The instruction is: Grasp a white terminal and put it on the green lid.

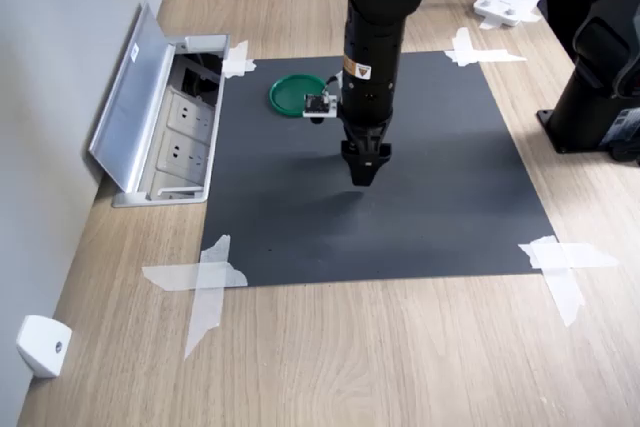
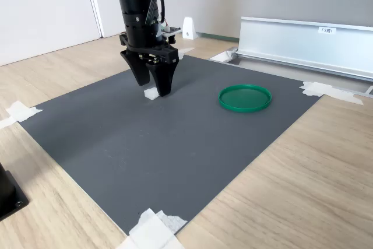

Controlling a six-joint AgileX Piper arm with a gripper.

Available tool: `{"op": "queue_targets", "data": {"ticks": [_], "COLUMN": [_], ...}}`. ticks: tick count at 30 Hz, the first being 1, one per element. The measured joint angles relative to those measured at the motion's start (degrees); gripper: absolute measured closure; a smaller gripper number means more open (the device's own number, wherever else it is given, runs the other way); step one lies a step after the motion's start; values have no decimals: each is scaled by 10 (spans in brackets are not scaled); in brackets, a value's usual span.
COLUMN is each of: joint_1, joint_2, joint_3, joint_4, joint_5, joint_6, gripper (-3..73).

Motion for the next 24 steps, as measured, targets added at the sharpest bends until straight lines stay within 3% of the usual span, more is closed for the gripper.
{"op": "queue_targets", "data": {"ticks": [10, 14, 18, 23, 24], "joint_1": [0, 0, 0, 0, 0], "joint_2": [0, 5, 8, 8, 8], "joint_3": [10, 10, 8, 7, 6], "joint_4": [-18, -19, -26, -27, -27], "joint_5": [-19, -21, -15, -14, -14], "joint_6": [-4, -4, -4, -5, -5], "gripper": [-5, 37, 152, 372, 375]}}
